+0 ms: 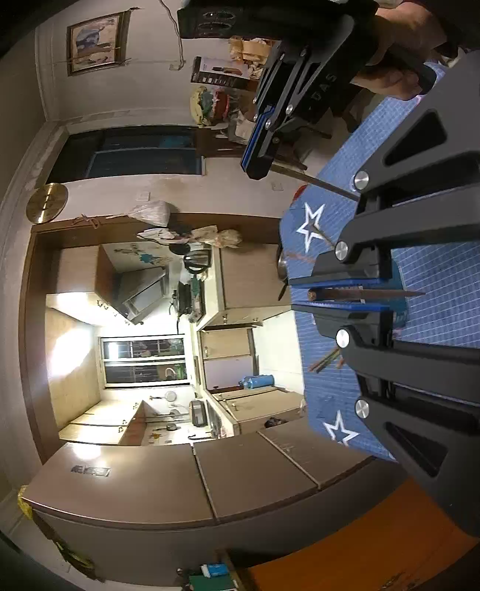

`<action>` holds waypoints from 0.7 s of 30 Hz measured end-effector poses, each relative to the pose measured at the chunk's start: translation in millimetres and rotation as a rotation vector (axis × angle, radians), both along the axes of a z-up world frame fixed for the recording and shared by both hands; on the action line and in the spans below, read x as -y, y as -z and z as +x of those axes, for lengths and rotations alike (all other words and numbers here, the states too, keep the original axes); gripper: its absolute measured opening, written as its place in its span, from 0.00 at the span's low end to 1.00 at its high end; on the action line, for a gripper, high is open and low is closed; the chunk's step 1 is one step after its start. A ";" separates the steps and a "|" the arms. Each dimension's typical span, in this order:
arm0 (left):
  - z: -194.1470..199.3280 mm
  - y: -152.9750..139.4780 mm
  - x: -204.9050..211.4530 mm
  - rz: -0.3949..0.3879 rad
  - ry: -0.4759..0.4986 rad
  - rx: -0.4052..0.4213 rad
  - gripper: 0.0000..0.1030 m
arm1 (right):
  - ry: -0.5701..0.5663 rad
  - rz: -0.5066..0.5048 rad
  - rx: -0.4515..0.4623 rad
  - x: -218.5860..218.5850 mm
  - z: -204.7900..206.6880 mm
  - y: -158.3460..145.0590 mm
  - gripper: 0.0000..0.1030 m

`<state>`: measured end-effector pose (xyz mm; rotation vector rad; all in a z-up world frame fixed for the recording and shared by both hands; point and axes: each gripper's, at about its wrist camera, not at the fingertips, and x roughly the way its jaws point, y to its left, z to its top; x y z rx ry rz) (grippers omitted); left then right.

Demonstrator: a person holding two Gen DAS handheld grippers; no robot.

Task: Organize utensils
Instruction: 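Lower both held chopsticks into the teal holder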

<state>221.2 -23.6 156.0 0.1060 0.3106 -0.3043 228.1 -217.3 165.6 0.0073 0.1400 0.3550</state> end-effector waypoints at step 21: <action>75.0 -52.9 -14.8 -0.067 -0.044 0.084 0.05 | 0.031 0.000 0.039 -16.3 88.5 -72.1 0.07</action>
